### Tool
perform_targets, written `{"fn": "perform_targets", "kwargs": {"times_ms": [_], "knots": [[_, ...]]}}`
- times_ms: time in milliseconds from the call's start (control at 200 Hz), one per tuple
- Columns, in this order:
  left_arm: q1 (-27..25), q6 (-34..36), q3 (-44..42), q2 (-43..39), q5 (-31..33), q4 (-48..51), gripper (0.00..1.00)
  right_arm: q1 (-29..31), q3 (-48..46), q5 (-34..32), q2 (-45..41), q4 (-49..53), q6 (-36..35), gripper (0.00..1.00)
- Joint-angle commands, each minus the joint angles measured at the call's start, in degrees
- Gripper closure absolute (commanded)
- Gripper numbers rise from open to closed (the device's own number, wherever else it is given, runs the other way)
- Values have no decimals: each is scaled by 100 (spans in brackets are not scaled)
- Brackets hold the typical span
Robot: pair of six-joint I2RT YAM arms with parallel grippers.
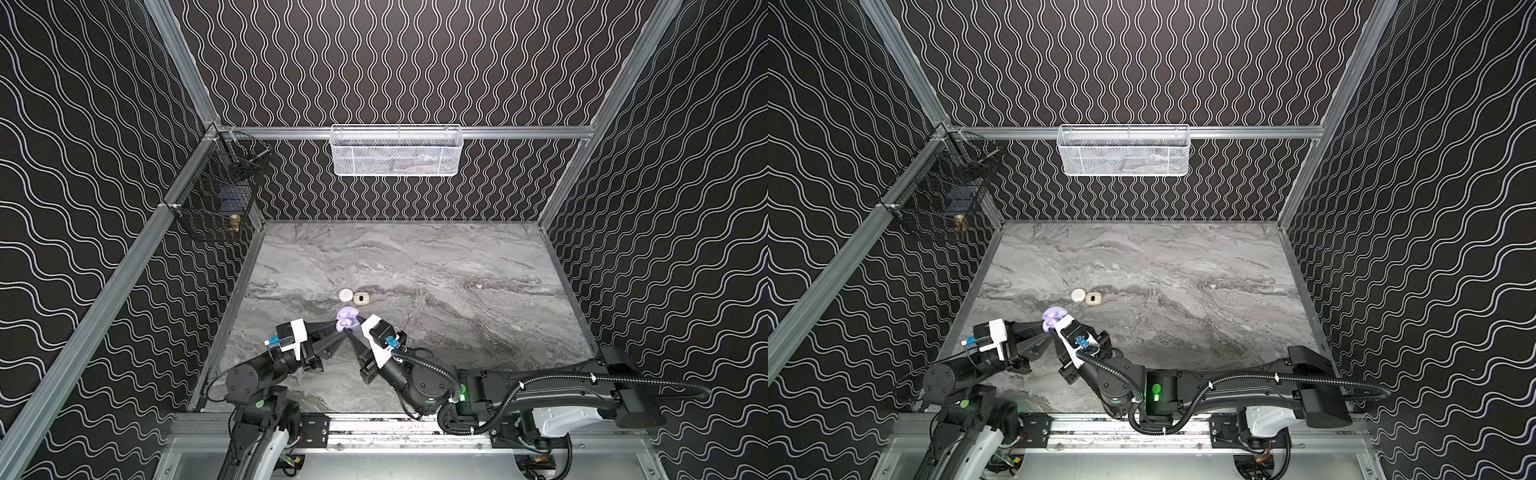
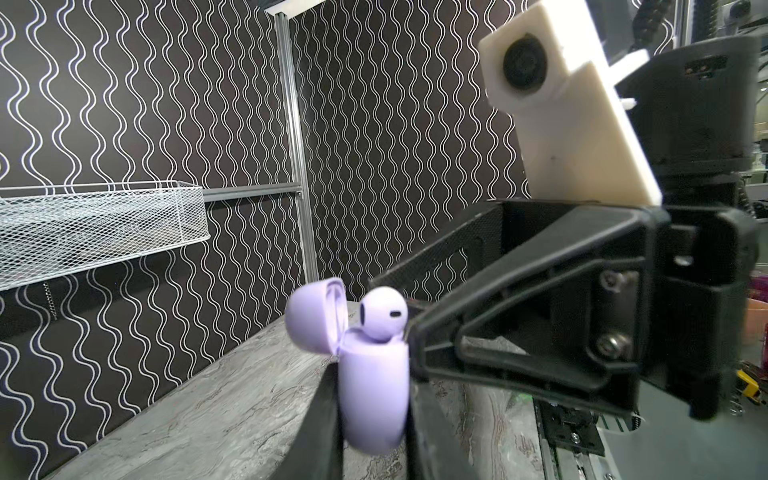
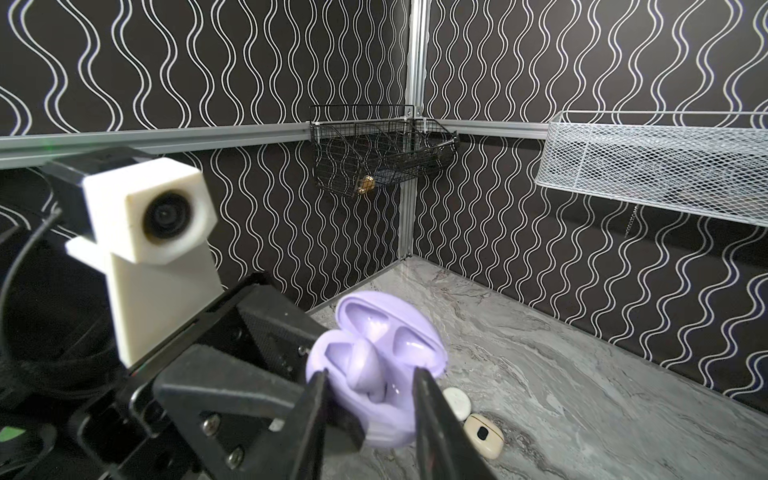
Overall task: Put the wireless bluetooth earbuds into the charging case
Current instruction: 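Lower the earbud into a slot of the lavender case held by left gripper, then open the right gripper and draw it back from the lavender case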
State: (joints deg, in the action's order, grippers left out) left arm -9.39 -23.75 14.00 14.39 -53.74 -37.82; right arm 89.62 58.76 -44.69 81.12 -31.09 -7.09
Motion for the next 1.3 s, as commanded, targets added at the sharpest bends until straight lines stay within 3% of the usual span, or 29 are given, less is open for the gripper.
{"fn": "perform_targets", "kwargs": {"times_ms": [0, 280, 530, 891, 1296], "knots": [[7, 64, 43, -26, 1, -305, 100, 2, 12, -216, -59, 116, -14, 53], [8, 602, 109, -367, 360, 589, 100, 2, 302, -254, -189, 619, 564, 36], [6, 662, 96, -419, 395, 674, 100, 2, 623, -162, -36, 735, 911, 31], [3, 1227, 136, -1162, 1380, 1806, 100, -27, 1706, -1127, 727, 2038, 1962, 33], [5, 1320, 106, -1317, 1488, 1947, 100, -287, 2134, -495, 914, 2667, 2502, 42]]}}
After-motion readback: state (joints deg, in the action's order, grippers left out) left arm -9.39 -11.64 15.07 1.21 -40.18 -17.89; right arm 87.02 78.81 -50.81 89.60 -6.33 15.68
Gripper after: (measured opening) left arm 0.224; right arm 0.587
